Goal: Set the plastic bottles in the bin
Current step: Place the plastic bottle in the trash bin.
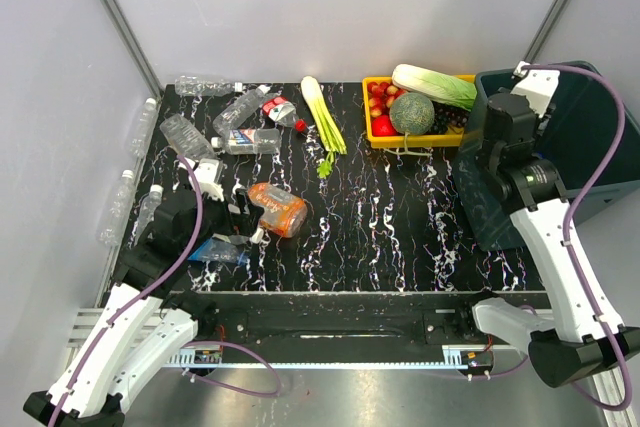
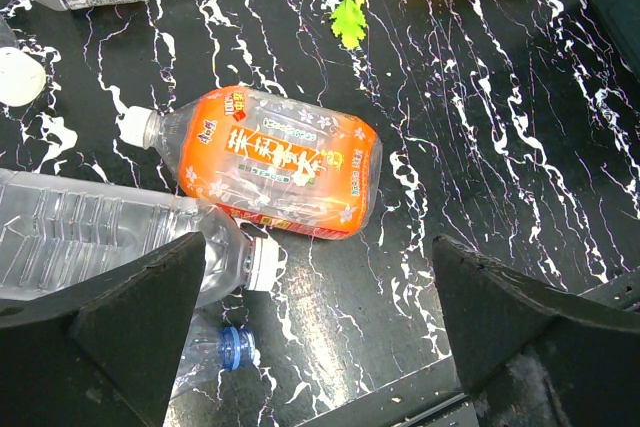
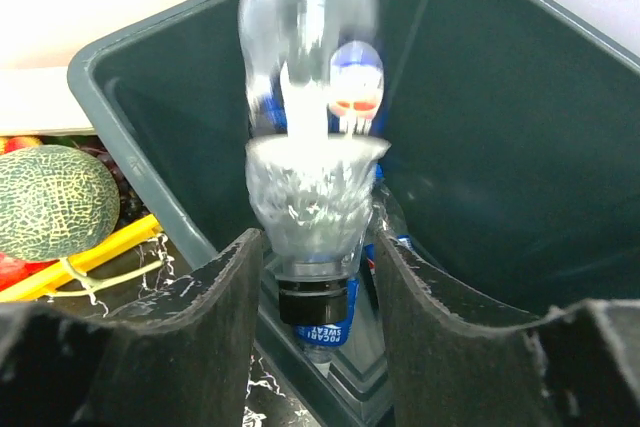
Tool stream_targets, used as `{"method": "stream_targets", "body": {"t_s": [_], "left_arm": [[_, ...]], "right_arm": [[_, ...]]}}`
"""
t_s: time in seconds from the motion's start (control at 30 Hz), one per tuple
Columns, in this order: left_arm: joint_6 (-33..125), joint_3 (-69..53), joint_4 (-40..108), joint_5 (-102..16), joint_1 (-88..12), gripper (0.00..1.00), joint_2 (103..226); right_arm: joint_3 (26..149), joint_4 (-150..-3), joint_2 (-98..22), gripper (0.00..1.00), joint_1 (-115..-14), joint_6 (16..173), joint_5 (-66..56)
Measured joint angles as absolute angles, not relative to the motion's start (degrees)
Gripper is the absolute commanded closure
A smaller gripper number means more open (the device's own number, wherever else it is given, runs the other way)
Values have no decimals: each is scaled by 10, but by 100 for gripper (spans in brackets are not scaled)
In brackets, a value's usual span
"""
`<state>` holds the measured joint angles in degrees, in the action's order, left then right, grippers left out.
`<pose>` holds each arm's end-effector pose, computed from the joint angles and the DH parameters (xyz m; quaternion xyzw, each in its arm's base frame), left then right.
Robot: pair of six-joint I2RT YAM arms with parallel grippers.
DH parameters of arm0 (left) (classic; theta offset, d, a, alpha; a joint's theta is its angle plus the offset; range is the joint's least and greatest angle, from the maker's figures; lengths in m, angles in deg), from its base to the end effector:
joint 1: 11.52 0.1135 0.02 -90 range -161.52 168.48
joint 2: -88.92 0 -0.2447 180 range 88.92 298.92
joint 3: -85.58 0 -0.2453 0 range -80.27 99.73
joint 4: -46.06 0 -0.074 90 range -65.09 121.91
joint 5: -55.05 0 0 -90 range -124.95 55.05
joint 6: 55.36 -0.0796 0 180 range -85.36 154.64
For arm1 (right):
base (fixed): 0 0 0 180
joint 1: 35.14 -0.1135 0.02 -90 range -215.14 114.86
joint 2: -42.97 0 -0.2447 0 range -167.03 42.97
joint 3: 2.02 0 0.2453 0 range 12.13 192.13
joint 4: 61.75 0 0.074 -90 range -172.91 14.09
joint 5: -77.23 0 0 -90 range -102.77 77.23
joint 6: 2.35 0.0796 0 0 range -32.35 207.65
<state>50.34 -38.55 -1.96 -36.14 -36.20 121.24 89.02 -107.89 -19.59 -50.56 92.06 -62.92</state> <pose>0.1609 -0.0758 0.2787 0.0714 0.8378 -0.1950 0.5049 0.2495 0.0054 0.4097 0.1788 0.7518 -0.2450 0.5855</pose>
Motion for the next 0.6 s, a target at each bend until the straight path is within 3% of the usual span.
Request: {"method": "stream_targets", "body": {"t_s": [0.3,0.6], "left_arm": [[503,-386,-22,-361,-362,1,1212],[503,-386,-23,-361,-362,1,1213]], "right_arm": [[899,-1092,-155,33,-505,929,-565],[929,-1106,-174,29,-505,954,-335]]}}
